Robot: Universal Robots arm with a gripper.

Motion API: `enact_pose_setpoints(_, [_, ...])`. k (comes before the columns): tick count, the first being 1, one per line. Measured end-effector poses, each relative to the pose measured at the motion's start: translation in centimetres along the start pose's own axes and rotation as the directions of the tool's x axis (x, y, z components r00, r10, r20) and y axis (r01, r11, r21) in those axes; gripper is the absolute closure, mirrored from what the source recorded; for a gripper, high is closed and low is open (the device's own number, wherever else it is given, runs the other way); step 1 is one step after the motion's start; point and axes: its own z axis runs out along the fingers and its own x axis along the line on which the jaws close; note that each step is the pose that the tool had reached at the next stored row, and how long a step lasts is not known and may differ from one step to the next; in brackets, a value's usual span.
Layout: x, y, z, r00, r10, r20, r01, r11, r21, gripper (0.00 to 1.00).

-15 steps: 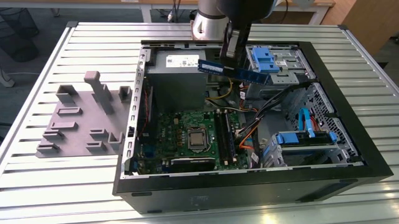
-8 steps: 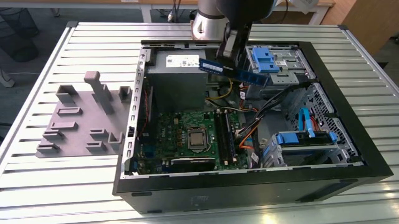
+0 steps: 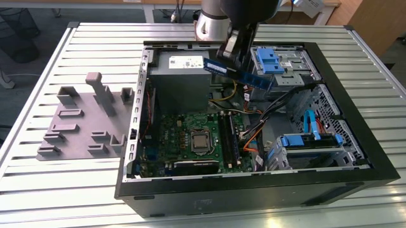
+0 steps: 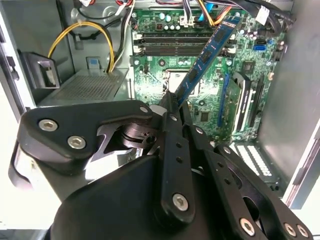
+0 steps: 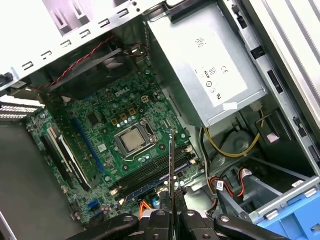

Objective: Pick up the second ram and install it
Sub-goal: 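Insert the second ram into the second slot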

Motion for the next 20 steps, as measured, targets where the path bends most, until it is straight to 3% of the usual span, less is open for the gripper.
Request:
enact_pose_setpoints(5, [0.0,0.0,0.05,0.9985,0.054,0.0003,-0.054,0.9985,0.0013,0.86])
enact_pose_setpoints(14, [0.0,0.0,0.11,0.9912,0.133,0.0009,-0.133,0.9912,0.0031,0.86])
enact_pose_setpoints(20, [0.0,0.0,0.11,0.9887,0.15,0.001,-0.15,0.9887,0.0035,0.86])
